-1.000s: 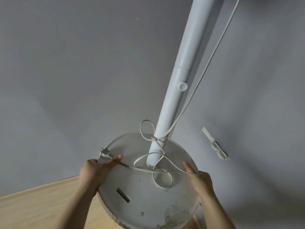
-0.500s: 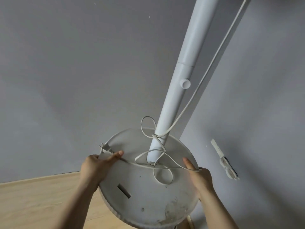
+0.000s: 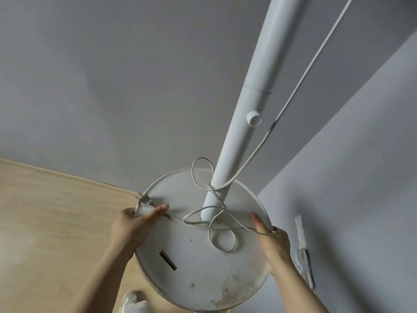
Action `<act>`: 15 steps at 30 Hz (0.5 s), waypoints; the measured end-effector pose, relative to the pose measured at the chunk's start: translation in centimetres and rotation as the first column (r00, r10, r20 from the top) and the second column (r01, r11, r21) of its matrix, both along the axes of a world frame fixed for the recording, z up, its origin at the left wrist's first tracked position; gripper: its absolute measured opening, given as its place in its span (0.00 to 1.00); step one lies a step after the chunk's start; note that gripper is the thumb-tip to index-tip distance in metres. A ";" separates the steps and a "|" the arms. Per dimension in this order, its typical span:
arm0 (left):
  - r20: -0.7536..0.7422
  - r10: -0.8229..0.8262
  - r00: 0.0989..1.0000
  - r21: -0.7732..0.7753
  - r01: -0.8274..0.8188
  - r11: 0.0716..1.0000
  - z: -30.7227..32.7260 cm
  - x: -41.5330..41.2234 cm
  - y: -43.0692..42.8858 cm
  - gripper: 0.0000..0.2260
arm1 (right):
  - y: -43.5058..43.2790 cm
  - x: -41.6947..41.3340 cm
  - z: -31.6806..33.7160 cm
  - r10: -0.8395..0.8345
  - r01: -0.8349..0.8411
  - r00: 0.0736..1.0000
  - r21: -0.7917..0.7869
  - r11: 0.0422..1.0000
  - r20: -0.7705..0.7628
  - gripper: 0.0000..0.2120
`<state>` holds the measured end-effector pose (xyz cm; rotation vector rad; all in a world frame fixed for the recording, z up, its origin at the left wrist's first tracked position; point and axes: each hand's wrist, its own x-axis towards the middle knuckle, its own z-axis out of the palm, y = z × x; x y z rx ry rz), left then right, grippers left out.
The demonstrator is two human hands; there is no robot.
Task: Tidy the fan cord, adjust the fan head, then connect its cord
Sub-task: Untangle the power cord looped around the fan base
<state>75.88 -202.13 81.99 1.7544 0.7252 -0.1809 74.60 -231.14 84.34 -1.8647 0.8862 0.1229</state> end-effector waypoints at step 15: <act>-0.068 0.127 0.990 0.030 -0.126 0.992 -12.7 -0.7 -0.7 0.36 | -0.7 2.5 -14.0 0.080 -0.076 0.996 0.075 0.994 -0.045 0.22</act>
